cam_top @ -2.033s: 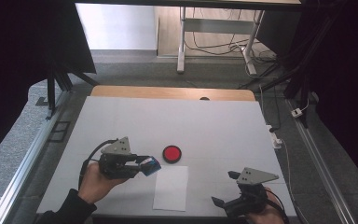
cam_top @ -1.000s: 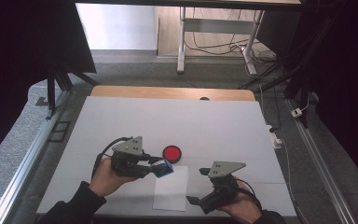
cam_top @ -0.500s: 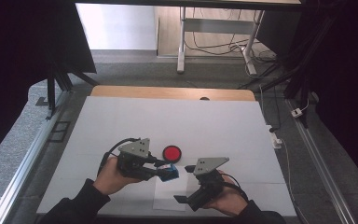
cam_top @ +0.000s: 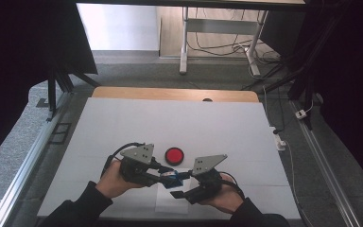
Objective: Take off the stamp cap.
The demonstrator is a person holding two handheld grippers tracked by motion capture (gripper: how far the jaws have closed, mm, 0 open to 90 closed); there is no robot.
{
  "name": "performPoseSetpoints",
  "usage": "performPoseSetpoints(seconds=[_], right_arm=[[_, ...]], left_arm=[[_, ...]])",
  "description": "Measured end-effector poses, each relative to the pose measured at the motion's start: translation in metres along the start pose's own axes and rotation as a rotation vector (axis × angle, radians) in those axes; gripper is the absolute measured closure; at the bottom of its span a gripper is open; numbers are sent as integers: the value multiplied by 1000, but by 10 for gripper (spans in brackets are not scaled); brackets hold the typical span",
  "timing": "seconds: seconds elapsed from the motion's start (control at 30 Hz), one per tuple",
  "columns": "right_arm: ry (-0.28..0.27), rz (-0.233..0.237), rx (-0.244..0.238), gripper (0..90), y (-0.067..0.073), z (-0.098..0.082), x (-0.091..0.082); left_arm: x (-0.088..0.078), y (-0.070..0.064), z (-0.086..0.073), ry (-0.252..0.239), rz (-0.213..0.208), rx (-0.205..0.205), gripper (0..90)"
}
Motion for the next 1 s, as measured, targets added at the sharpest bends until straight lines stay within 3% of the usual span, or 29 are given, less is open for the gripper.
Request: performPoseSetpoints(seconds=[0.1,0.4,1.0], right_arm=[[-8,16,-5,494,0,0,-1],[-35,59,-12,614,0,2,-2],[-55,84,-19,668,1,2,-4]], left_arm=[[0,0,0,-8,-8,6,699],[-1,-1,-1,-32,-30,21,700],[-3,-3,-1,-62,-33,62,700]])
Point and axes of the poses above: each handheld gripper's, and its own axes: x roughly forward along the jaws, z roughly out of its top, y roughly to its left, the point moved 2 cm from there along x, roughly forward along the jaws, and after that the axes turned 10 degrees about y, right-handed, at the moved point
